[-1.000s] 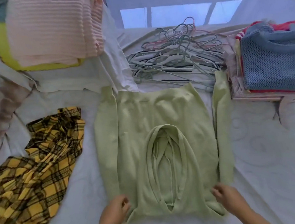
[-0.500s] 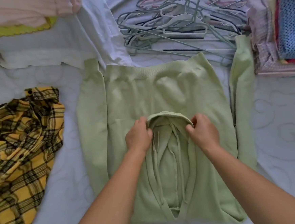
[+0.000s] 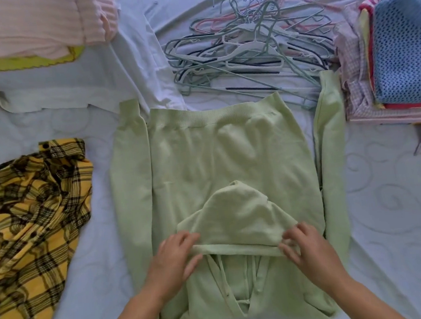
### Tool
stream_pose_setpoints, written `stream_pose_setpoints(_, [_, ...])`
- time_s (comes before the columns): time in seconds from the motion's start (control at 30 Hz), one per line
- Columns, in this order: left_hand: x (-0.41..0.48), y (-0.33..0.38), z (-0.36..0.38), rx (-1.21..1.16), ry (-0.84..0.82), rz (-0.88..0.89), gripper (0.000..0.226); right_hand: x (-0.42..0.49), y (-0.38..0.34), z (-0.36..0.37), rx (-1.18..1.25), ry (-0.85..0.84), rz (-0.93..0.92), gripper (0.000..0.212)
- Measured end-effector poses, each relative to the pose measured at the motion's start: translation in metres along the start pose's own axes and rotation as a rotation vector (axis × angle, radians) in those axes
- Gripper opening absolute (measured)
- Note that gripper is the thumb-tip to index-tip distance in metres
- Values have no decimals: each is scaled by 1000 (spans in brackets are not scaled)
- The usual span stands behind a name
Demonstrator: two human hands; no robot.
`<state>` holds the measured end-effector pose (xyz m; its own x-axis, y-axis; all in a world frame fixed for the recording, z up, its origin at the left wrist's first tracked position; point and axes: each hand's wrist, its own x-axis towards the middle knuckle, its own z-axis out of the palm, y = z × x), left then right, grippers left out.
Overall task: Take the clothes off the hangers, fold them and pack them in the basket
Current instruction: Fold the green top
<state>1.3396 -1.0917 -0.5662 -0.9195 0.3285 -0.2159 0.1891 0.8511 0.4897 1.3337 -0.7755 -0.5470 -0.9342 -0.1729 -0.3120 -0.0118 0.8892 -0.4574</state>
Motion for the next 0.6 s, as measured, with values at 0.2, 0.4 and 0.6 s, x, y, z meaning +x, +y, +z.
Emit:
stream_pose_setpoints(0.2, [86,21,-16,-274,88,-325,33,60,-20,-4,-47,-40,335,41])
stream_pose_setpoints(0.4, [144,41,-11,-576,-204,-421,12,75,-17,-4,408,-93,415,11])
stream_pose_setpoints(0.6, [112,21,-31,-1002,-34,-467,17,67,-9,-18,906,-73,444,14])
